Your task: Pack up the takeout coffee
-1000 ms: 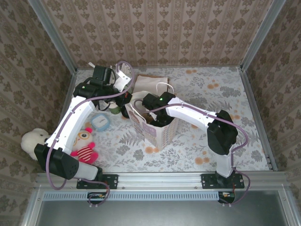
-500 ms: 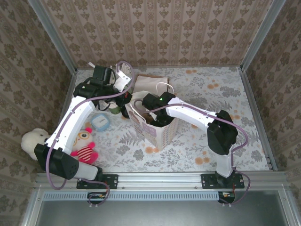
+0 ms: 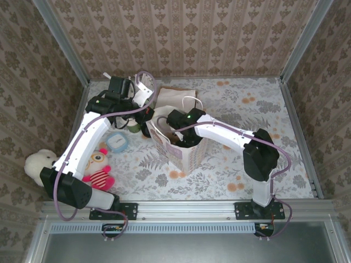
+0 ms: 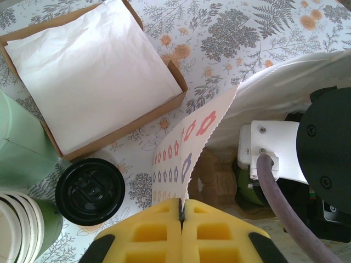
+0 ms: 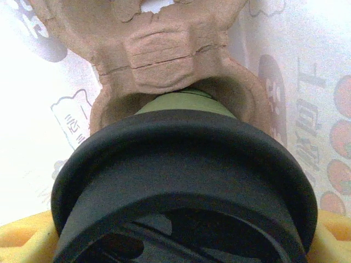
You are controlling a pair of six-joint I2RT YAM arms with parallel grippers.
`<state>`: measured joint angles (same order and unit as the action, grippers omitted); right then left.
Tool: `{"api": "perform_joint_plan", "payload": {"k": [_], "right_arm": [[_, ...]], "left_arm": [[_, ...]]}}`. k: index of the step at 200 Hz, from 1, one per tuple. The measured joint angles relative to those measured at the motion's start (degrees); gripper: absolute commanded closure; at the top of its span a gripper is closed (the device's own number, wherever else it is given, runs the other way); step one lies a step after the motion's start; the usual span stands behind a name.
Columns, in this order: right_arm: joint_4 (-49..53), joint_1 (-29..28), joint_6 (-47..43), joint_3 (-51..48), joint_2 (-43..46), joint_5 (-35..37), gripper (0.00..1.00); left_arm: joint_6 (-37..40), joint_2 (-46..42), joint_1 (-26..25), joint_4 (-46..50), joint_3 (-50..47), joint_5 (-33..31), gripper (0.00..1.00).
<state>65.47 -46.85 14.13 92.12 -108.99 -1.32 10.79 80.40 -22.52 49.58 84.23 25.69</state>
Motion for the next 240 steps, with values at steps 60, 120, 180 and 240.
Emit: {"api": "perform_joint_plan", "payload": {"k": [60,120,180,240], "right_arm": [[-0.79,0.00,0.04,-0.85,0.42,0.42,0.64],[-1.36,-0.02,0.33,-2.27,0.04,0.44,0.65],[-1.70,-0.17,0.63,-2.54,-0.26,0.83,0.65],[-2.27,-0.61,0.74,-3.32,-5.05,1.75,0.65]], "left_arm": [[0.00,0.00,-0.02,0.00,0.00,-0.02,1.00],[0.00,0.00,-0.39,-0.20,0.00,-0.07,1.00],[0.00,0.00,-0.39,-0.20,-0.02,-0.07,1.00],[0.00,0.00,-0.39,-0.17,-0.04,-0.02,1.00]]}}
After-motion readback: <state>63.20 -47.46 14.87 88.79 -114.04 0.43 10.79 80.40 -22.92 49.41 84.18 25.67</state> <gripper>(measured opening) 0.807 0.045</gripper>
